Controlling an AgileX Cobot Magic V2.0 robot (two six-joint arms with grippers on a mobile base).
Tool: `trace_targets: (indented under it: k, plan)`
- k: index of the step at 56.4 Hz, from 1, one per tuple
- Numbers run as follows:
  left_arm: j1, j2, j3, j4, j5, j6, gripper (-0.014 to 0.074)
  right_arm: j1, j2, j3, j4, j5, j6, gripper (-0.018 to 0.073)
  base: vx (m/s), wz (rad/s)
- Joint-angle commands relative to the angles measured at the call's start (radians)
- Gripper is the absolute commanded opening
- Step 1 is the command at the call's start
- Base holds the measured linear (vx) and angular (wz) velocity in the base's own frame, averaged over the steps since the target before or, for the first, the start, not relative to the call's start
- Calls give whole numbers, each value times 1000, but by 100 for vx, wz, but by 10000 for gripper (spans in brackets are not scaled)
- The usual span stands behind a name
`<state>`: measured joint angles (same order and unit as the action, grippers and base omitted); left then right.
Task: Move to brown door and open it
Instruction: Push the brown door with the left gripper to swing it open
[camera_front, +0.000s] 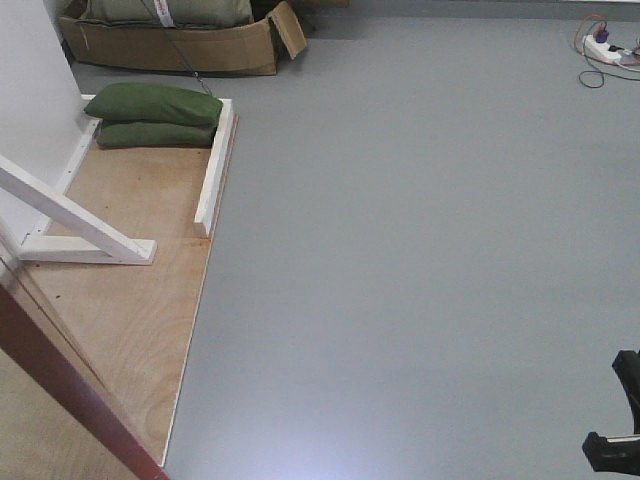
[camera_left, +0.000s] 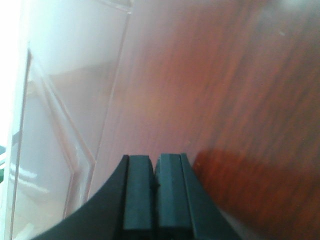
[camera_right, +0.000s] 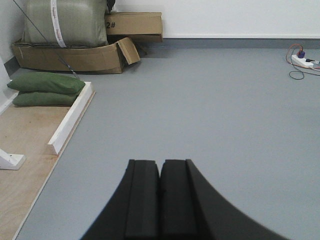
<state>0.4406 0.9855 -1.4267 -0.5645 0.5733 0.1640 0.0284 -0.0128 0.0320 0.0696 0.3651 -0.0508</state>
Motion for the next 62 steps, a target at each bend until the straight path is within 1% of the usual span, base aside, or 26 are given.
trace_targets:
  k: [1, 10, 18, 24, 27, 33, 37, 40, 47, 62]
  plan:
    - [-71, -12, -29, -75, -12, 0, -6, -1, -6, 4, -3, -75, -6, 0, 0, 0]
    - [-144, -8, -29, -74, -15, 0, -6, -1, -6, 4, -3, -75, -6, 0, 0, 0]
    - [-190, 11, -29, -64, -39, 0, -6, -1, -6, 4, -3, -75, -6, 0, 0, 0]
    - [-229, 44, -29, 6, -105, 0, -6, -1, -6, 4, -3, -75, -6, 0, 0, 0]
    - [-243, 69, -29, 67, -154, 0, -6, -1, -6, 4, -3, -75, -6, 0, 0, 0]
    - [-271, 120, -29, 166, -241, 0, -6, -1, -6, 4, -3, -75, -6, 0, 0, 0]
    - [-293, 153, -29, 210, -290, 0, -6, -1, -6, 4, -3, -75, -6, 0, 0, 0]
    - [-325, 180, -29, 234, -329, 0, -6, -1, -6, 4, -3, -75, -6, 0, 0, 0]
    - [-390, 195, -29, 232, -369, 0, -6, -1, -6, 4, -3, -75, -6, 0, 0, 0]
    - [-526, 204, -29, 232, -375, 0, -6, -1, -6, 4, -3, -75, -6, 0, 0, 0]
